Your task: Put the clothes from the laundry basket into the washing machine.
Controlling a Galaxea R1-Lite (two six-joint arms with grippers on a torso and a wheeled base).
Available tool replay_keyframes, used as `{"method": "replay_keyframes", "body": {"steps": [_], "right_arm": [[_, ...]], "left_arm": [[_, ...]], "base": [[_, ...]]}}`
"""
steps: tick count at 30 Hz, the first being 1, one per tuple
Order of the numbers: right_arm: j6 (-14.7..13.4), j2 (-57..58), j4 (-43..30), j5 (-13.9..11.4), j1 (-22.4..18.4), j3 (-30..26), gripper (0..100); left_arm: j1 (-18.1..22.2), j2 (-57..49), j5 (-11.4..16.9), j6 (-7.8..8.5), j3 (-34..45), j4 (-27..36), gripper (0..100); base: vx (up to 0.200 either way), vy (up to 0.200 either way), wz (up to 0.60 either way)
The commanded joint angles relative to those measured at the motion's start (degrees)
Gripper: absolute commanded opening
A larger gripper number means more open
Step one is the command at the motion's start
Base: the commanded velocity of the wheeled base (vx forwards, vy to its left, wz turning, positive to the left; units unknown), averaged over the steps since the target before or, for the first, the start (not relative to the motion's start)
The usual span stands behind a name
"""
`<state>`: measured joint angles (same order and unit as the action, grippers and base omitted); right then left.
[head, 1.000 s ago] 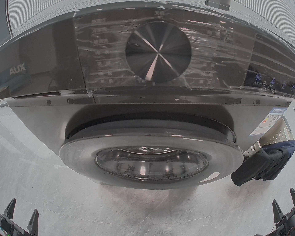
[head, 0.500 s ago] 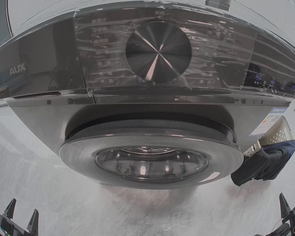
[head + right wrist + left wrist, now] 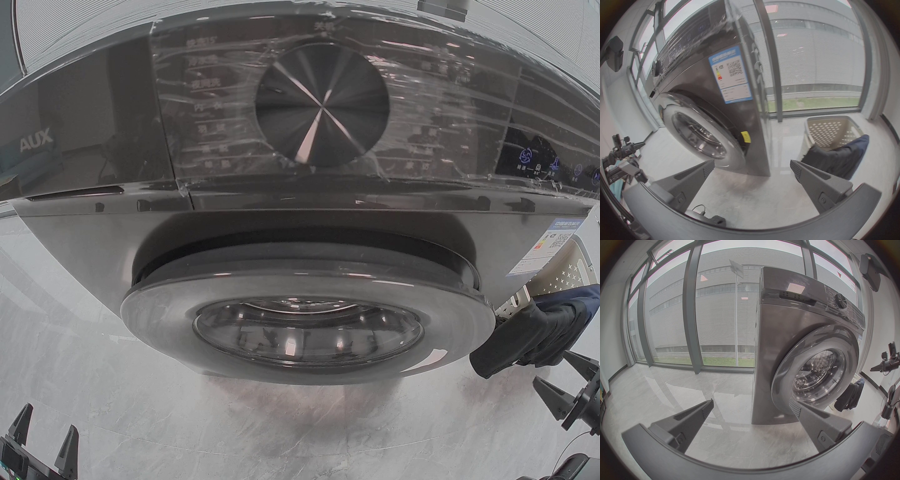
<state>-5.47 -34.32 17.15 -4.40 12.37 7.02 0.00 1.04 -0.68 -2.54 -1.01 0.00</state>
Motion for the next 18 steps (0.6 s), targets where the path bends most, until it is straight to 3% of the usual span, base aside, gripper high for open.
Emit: {"method": "replay_keyframes", "body": {"steps": [1,6,18], "right_arm": [[-1.5,-18.1,10.8,-0.8,10.2,0.7,100],[-1.4,-25.3,16.0,-0.4,12.4,2.1,100],[-1.3,-31.7,16.3,-0.5,15.8,8.7,100]], "left_arm": [[0.0,-0.6,0.0,-0.01,0.9,0.0,100],[0.0,-0.6,0.0,-0.01,0.9,0.0,100],[0.0,-0.6,0.0,-0.01,0.9,0.0,100]], "base": [[0.0,0.0,0.0],[0.0,0.0,0.0],[0.0,0.0,0.0]]}}
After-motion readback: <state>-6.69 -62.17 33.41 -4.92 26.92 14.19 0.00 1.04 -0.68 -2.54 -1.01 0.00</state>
